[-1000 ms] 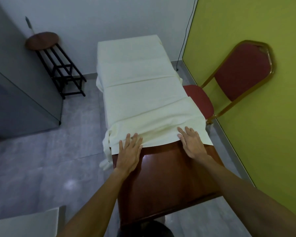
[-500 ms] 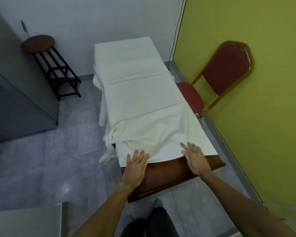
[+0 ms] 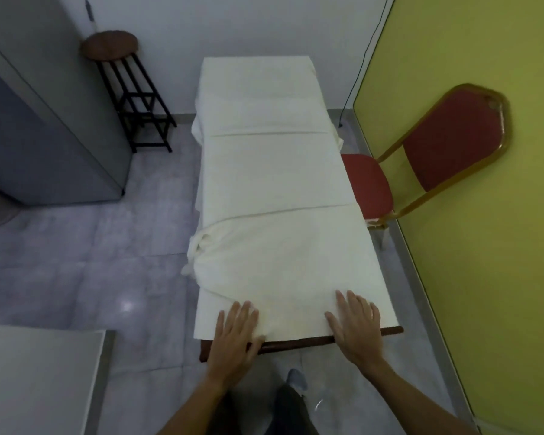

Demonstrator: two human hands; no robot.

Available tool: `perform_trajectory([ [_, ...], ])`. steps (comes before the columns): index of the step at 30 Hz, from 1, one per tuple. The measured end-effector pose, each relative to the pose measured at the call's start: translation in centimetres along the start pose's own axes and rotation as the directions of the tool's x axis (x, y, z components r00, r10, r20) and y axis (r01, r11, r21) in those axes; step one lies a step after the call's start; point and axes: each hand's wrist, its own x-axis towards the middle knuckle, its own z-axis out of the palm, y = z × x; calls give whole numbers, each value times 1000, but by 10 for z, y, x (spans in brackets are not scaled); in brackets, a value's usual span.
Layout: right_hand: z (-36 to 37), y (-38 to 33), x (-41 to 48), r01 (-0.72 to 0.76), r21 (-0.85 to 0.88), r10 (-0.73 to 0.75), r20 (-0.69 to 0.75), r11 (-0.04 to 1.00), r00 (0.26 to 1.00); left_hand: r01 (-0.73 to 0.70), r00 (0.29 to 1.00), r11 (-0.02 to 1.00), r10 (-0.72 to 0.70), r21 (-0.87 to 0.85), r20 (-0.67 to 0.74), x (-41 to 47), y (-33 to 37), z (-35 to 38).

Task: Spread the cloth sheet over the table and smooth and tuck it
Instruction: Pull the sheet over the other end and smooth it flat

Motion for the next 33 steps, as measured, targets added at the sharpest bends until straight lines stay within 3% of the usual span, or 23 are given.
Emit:
perform_trajectory([
  [2, -7, 15, 28, -86, 71, 90, -55, 994, 994, 127, 985, 992, -129, -28, -111, 16, -6, -11],
  [5, -8, 39, 70, -179, 164, 192, -65, 970, 979, 370, 887, 915, -399, -159, -234, 42, -26, -26],
  [8, -3, 57, 104, -204, 191, 219, -58, 960, 974, 492, 807, 840, -538, -229, -243, 67, -46, -30],
  [12, 7, 59, 123, -228, 210, 241, -37, 951, 970, 573, 764, 764, -629, -296, -145, 86, -50, -17],
  [15, 11, 56, 121, -240, 191, 253, -45, 952, 967, 586, 740, 734, -657, -343, -144, 90, -43, -7],
  [23, 23, 49, 118, -194, 156, 221, -175, 968, 960, 585, 718, 766, -642, -267, -270, 90, -39, 5],
  [33, 26, 49, 106, -135, 239, 196, -252, 962, 948, 496, 780, 861, -500, -114, -377, 70, -26, 9],
])
